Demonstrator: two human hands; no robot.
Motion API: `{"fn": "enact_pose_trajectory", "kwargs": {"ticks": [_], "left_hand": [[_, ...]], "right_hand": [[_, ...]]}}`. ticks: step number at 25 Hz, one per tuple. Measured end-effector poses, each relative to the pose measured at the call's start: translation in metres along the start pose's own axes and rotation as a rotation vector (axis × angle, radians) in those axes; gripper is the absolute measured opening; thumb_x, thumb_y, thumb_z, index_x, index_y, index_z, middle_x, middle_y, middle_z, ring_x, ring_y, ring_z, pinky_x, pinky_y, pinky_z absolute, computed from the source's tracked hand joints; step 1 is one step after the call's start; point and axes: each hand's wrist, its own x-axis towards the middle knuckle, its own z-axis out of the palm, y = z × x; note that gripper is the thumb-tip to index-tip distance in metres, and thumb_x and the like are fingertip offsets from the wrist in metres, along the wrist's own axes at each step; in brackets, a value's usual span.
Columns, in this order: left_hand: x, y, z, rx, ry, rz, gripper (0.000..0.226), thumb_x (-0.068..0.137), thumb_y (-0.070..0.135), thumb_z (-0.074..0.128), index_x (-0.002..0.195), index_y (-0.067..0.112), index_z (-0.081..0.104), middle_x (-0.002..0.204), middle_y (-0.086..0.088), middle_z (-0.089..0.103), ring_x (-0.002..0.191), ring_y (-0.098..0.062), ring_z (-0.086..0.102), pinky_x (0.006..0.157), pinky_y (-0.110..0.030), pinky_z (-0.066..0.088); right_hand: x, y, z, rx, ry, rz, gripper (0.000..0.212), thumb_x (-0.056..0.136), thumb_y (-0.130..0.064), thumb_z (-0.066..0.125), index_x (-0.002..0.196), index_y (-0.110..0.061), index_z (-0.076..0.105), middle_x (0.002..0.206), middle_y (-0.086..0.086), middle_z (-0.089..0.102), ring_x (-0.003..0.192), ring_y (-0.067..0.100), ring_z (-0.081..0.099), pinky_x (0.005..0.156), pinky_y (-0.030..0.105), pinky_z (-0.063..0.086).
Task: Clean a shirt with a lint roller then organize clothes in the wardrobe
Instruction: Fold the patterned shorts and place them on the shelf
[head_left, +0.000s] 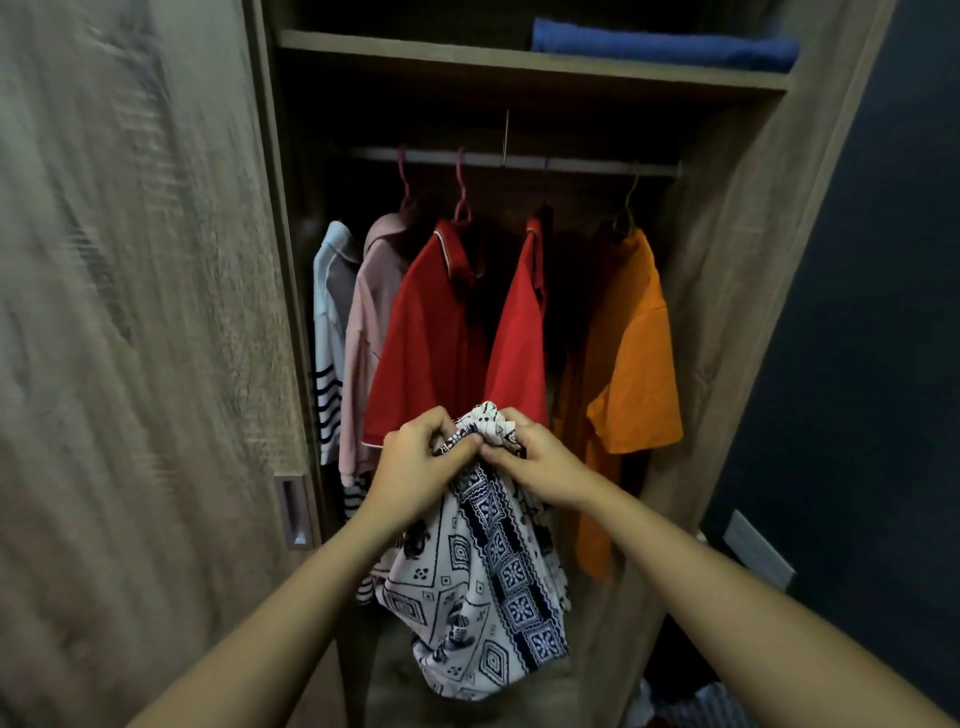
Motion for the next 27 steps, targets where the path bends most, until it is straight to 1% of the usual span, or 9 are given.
{"fn": "enact_pose_trajectory", "kwargs": {"ticks": [3, 6, 10, 13, 15, 18, 20, 24, 27], "left_hand": [[-0.007, -0.009, -0.022, -0.269, -0.514, -0.073, 0.025, 0.081, 0.035, 0.071, 0.097, 0.017, 0.066, 0.087, 0.002, 0.072, 0.076, -0.012, 0.066, 0.071, -0.029, 0.051], [-0.022, -0.021, -0.031, -0.003, -0.762, -0.128, 0.029, 0.078, 0.036, 0.073, 0.101, 0.02, 0.066, 0.099, 0.005, 0.072, 0.093, -0.012, 0.067, 0.087, -0.03, 0.052], [-0.044, -0.037, -0.025, 0.361, -0.979, -0.089, 0.045, 0.072, 0.052, 0.067, 0.096, 0.013, 0.065, 0.096, -0.003, 0.069, 0.09, -0.02, 0.065, 0.08, -0.031, 0.053], [-0.049, -0.045, -0.025, 0.865, -0.838, 0.024, 0.047, 0.082, 0.049, 0.057, 0.104, 0.008, 0.06, 0.11, -0.014, 0.061, 0.105, -0.03, 0.058, 0.087, -0.035, 0.049], [-0.053, -0.041, -0.025, 1.071, -0.785, 0.123, 0.042, 0.086, 0.04, 0.051, 0.109, 0.006, 0.058, 0.115, -0.015, 0.058, 0.112, -0.03, 0.052, 0.09, -0.04, 0.045], [-0.054, -0.044, -0.038, 1.024, -0.921, 0.282, 0.044, 0.077, 0.039, 0.05, 0.108, 0.009, 0.056, 0.115, -0.013, 0.054, 0.113, -0.026, 0.044, 0.092, -0.037, 0.038], [-0.049, -0.056, -0.052, 0.929, -0.948, 0.23, 0.04, 0.076, 0.034, 0.05, 0.105, 0.009, 0.057, 0.113, -0.015, 0.056, 0.11, -0.029, 0.05, 0.091, -0.035, 0.044], [-0.032, -0.078, -0.067, 0.944, -0.734, 0.297, 0.021, 0.081, 0.02, 0.054, 0.094, 0.004, 0.062, 0.101, -0.017, 0.063, 0.099, -0.032, 0.058, 0.087, -0.035, 0.046], [-0.02, -0.075, -0.084, 0.835, -0.547, 0.395, 0.019, 0.082, 0.029, 0.064, 0.084, 0.01, 0.062, 0.085, -0.007, 0.063, 0.085, -0.024, 0.06, 0.073, -0.032, 0.047]], "right_hand": [[-0.001, -0.002, -0.005, -0.004, -0.1, -0.009, 0.023, 0.091, -0.01, 0.055, 0.114, -0.01, 0.055, 0.114, 0.001, 0.054, 0.108, 0.007, 0.052, 0.096, 0.013, 0.039], [0.002, -0.002, -0.003, -0.143, -0.159, -0.065, 0.018, 0.089, -0.013, 0.058, 0.105, -0.009, 0.065, 0.122, 0.0, 0.05, 0.117, 0.009, 0.049, 0.104, 0.017, 0.034], [0.011, 0.006, -0.006, -0.233, -0.128, -0.055, 0.019, 0.088, -0.021, 0.061, 0.102, -0.01, 0.068, 0.126, -0.001, 0.051, 0.119, 0.012, 0.05, 0.107, 0.028, 0.036], [0.012, 0.028, -0.008, -0.409, -0.109, -0.002, 0.024, 0.087, -0.031, 0.06, 0.104, -0.018, 0.068, 0.129, -0.008, 0.05, 0.122, 0.012, 0.049, 0.109, 0.042, 0.033], [0.012, 0.042, -0.003, -0.483, -0.106, 0.06, 0.026, 0.087, -0.035, 0.059, 0.107, -0.02, 0.068, 0.134, -0.008, 0.047, 0.126, 0.01, 0.044, 0.111, 0.045, 0.03], [0.01, 0.05, 0.002, -0.446, -0.059, 0.108, 0.023, 0.089, -0.029, 0.059, 0.107, -0.017, 0.067, 0.132, -0.004, 0.048, 0.122, 0.007, 0.044, 0.109, 0.038, 0.032], [0.008, 0.051, 0.002, -0.307, -0.022, 0.119, 0.022, 0.089, -0.023, 0.059, 0.107, -0.012, 0.066, 0.124, -0.001, 0.052, 0.118, 0.012, 0.049, 0.106, 0.029, 0.035], [0.0, 0.047, -0.003, -0.19, -0.045, 0.162, 0.021, 0.09, -0.017, 0.056, 0.109, -0.01, 0.061, 0.126, -0.002, 0.049, 0.117, 0.009, 0.045, 0.103, 0.02, 0.034], [-0.004, 0.046, -0.009, -0.17, -0.026, 0.198, 0.028, 0.091, -0.018, 0.055, 0.116, -0.006, 0.06, 0.141, -0.003, 0.038, 0.131, 0.01, 0.034, 0.105, 0.012, 0.025]]}}
